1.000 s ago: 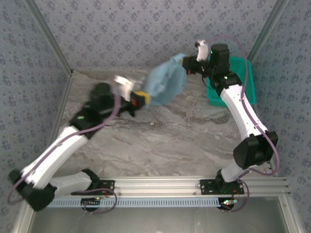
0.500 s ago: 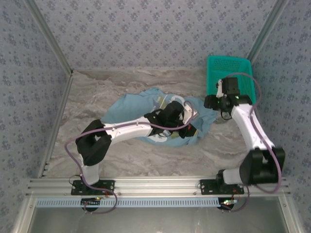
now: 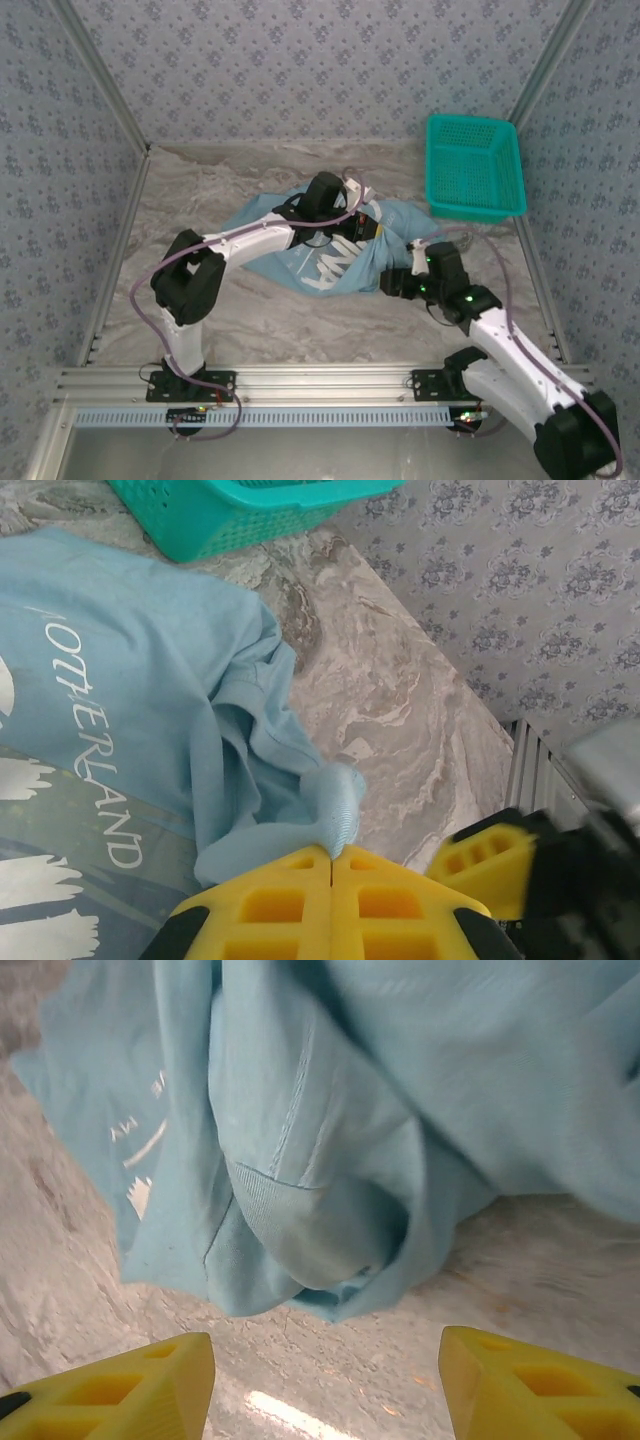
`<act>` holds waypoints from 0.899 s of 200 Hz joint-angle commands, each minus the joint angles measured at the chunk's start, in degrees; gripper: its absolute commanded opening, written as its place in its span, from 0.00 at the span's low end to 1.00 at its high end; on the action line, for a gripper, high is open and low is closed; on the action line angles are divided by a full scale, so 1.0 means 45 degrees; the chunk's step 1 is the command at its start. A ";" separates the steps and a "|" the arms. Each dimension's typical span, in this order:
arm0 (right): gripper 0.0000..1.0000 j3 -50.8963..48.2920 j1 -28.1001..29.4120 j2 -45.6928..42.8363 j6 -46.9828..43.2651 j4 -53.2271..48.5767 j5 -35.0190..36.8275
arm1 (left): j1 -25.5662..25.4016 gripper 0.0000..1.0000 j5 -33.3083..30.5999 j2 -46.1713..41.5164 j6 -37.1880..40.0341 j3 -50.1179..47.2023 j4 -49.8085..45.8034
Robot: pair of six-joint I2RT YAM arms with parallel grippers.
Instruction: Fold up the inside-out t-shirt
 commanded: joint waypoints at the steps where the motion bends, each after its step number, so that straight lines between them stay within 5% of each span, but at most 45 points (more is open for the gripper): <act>1: 0.64 0.0041 0.0362 0.1421 -0.0137 0.3430 0.0823 | -0.0001 0.00 0.0593 0.0047 -0.0139 0.0406 0.0113; 31: 0.54 0.0381 0.0344 0.3005 -0.0931 0.3868 0.0729 | 0.0002 0.00 0.0560 0.0066 -0.0045 0.0361 0.0000; 67: 0.20 0.0374 0.0068 0.2586 -0.1461 0.2953 0.0751 | 0.0074 0.00 0.0223 0.0085 0.0259 0.0489 -0.0212; 105: 0.00 0.0628 -0.0104 0.1160 -0.1125 0.0857 -0.0425 | 0.0300 0.00 -0.1435 0.0544 0.0868 0.1199 -0.0691; 141: 0.00 0.1077 -0.0850 0.0267 0.0736 0.0700 -0.3163 | 0.0367 0.43 -0.3849 -0.0429 0.2006 0.0366 -0.1114; 180: 0.00 0.1208 -0.1820 0.0794 0.2750 0.2216 -0.5233 | 0.0238 0.59 -0.4687 -0.4117 0.2398 -0.3600 -0.0137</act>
